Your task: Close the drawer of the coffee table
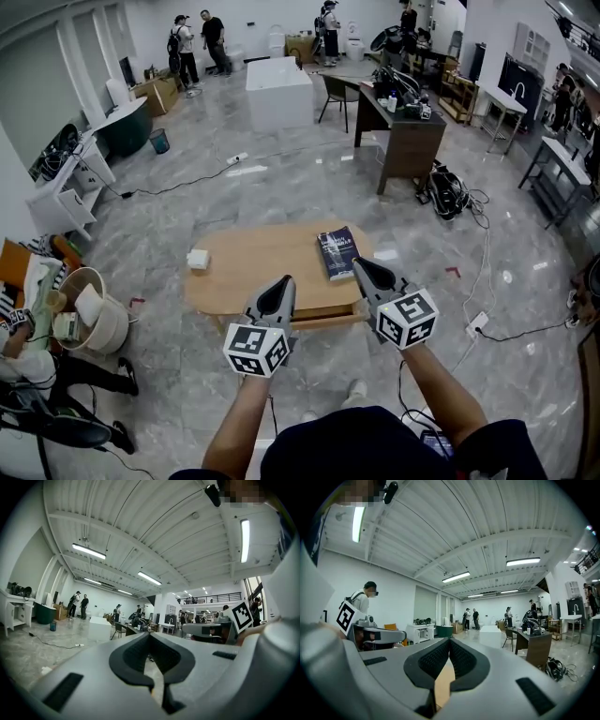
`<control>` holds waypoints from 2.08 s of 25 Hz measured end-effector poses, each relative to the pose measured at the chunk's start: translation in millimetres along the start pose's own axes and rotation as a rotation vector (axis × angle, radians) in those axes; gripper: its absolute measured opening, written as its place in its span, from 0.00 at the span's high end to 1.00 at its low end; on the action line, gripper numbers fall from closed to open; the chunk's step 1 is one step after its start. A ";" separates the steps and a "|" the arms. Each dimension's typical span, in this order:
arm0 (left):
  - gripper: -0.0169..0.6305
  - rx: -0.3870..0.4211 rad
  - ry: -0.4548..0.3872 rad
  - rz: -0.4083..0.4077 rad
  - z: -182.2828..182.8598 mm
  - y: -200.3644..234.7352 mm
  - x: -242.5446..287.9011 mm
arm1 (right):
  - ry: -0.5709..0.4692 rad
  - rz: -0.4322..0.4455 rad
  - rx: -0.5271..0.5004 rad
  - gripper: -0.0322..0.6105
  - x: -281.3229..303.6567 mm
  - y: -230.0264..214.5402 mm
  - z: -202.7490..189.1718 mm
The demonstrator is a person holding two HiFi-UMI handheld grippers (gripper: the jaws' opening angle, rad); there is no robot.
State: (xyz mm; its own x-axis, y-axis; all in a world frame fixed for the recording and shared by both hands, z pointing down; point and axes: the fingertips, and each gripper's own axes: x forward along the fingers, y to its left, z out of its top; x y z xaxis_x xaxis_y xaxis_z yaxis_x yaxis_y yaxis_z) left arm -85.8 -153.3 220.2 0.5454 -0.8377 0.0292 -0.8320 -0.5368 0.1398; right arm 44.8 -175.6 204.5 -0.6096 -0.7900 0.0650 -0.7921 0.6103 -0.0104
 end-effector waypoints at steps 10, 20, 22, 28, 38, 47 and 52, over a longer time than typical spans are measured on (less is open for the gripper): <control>0.97 -0.015 0.024 0.024 -18.1 7.0 29.7 | 0.045 0.020 0.010 0.92 16.1 -26.4 -18.5; 0.97 -0.046 0.054 0.035 -39.6 12.4 53.6 | 0.060 0.063 0.025 0.92 29.2 -41.2 -36.1; 0.97 -0.045 0.056 0.040 -45.3 12.9 56.5 | 0.064 0.066 0.030 0.92 31.2 -44.4 -41.8; 0.97 -0.062 0.072 0.045 -65.5 15.7 58.0 | 0.097 0.069 0.048 0.92 36.6 -53.0 -65.3; 0.97 -0.086 0.126 0.068 -103.0 22.2 56.7 | 0.139 0.079 0.076 0.92 52.8 -54.4 -100.7; 0.97 -0.109 0.157 0.087 -139.7 28.8 54.9 | 0.172 0.102 0.086 0.92 63.8 -52.8 -134.2; 0.97 -0.134 0.175 0.091 -163.2 30.7 55.5 | 0.188 0.117 0.085 0.92 67.1 -51.4 -151.5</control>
State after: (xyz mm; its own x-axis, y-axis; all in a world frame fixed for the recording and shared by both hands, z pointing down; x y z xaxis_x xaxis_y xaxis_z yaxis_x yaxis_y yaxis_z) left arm -64.6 -199.9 387.7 0.4878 -0.8455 0.2174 -0.8640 -0.4319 0.2589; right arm 49.4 -251.2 360.6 -0.6869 -0.6850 0.2430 -0.7213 0.6834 -0.1126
